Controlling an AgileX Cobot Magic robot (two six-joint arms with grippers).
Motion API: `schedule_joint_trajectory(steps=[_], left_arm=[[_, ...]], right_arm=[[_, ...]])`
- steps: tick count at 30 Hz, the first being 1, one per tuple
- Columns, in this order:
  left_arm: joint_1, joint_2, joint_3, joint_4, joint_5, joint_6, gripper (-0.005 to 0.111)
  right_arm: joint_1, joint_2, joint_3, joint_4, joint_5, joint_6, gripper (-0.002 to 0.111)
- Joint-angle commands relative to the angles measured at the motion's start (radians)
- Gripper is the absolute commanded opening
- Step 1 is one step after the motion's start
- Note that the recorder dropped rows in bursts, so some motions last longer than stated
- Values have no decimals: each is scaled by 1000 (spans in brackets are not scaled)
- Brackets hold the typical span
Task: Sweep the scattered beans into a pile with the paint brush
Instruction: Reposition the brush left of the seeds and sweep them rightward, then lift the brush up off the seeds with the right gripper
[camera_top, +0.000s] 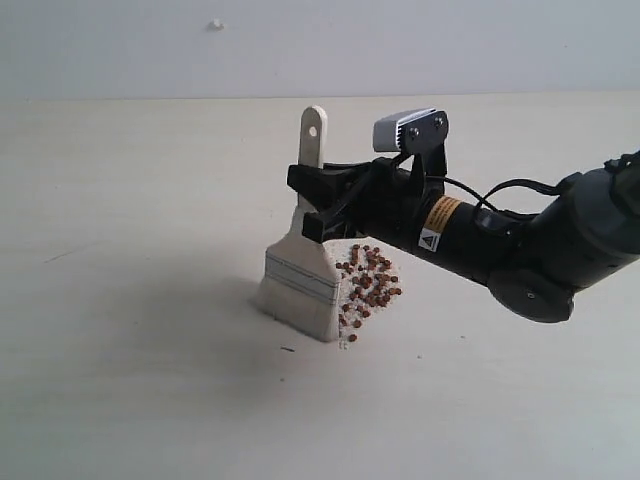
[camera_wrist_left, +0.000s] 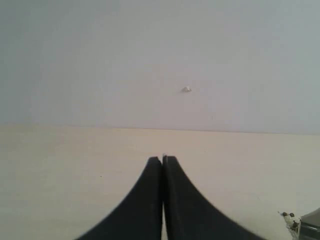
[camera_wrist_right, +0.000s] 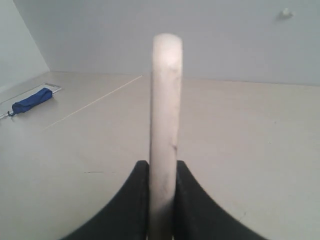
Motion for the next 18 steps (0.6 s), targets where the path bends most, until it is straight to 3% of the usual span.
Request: schedule_joint_trajectory(steps=[1,8,11,14,16,18], left_arm=[[-4,-5,3,-6,-2,0,0],[-4,-5,3,-6,-2,0,0],[-4,-5,3,-6,-2,0,0],[-4,-5,3,-6,-2,0,0],[-4,-5,3,-6,-2,0,0],[-4,-5,3,-6,-2,0,0]], right_arm=[[-6,-47,-1,22,1,25,0],[-6,-218,-1,28,6,148,0],[-6,-319,-1,72,154,95,0],[-6,-436,-1,202,431,-101,0],[-6,-493,-1,402,586,-299,0],[-6,-535,-1,667,713,-625,0]])
